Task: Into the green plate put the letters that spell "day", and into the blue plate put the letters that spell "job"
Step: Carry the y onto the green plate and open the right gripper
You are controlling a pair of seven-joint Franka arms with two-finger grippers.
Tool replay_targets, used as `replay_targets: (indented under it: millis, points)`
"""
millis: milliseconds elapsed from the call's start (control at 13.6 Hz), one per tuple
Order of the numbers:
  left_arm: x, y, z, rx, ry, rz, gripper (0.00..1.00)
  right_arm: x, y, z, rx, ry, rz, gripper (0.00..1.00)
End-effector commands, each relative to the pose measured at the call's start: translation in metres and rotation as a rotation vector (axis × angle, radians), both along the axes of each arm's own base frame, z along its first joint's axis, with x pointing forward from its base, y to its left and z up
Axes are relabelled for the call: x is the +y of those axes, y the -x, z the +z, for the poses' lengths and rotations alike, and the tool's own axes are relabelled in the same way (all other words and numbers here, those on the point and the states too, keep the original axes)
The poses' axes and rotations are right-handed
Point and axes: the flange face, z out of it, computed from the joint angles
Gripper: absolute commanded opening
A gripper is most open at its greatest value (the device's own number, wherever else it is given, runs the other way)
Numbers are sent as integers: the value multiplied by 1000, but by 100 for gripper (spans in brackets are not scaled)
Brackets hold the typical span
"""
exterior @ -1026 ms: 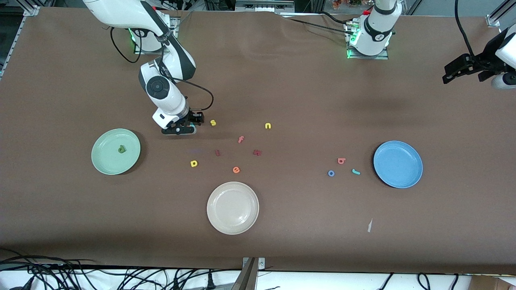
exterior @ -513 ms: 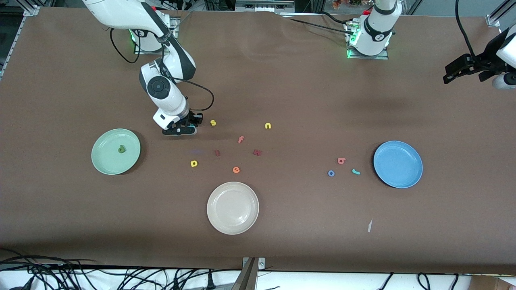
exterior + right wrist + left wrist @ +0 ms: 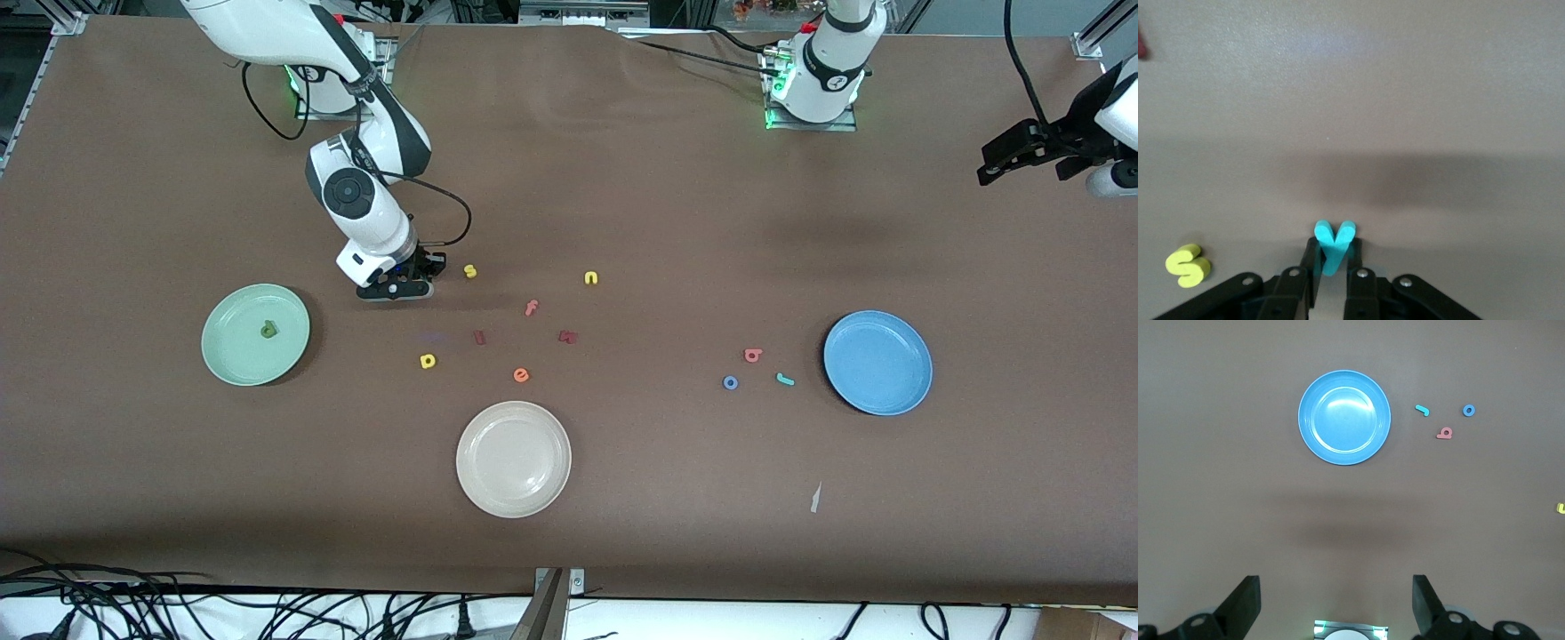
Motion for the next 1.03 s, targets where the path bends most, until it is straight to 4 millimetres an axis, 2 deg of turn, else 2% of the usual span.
replay_targets:
  millis: [0, 147, 293, 513, 659, 953]
  points:
    - [1, -3, 3, -12, 27, -4, 100, 0, -6, 4, -15, 0, -2, 4]
    - [1, -5, 3, -18, 27, -6, 100, 1, -15, 17, 12, 21, -6, 3]
    - [1, -7, 0, -13, 28, -6, 100, -2, -32, 40, 52, 57, -12, 2]
    - [1, -9, -1, -21, 29, -6, 100, -26, -64, 68, 111, 104, 19, 2]
    - [1, -10, -2, -19, 29, -6, 100, -58, -86, 81, 122, 114, 74, 2]
    - [2, -10, -3, -18, 28, -4, 100, -157, -111, 79, 141, 133, 184, 2]
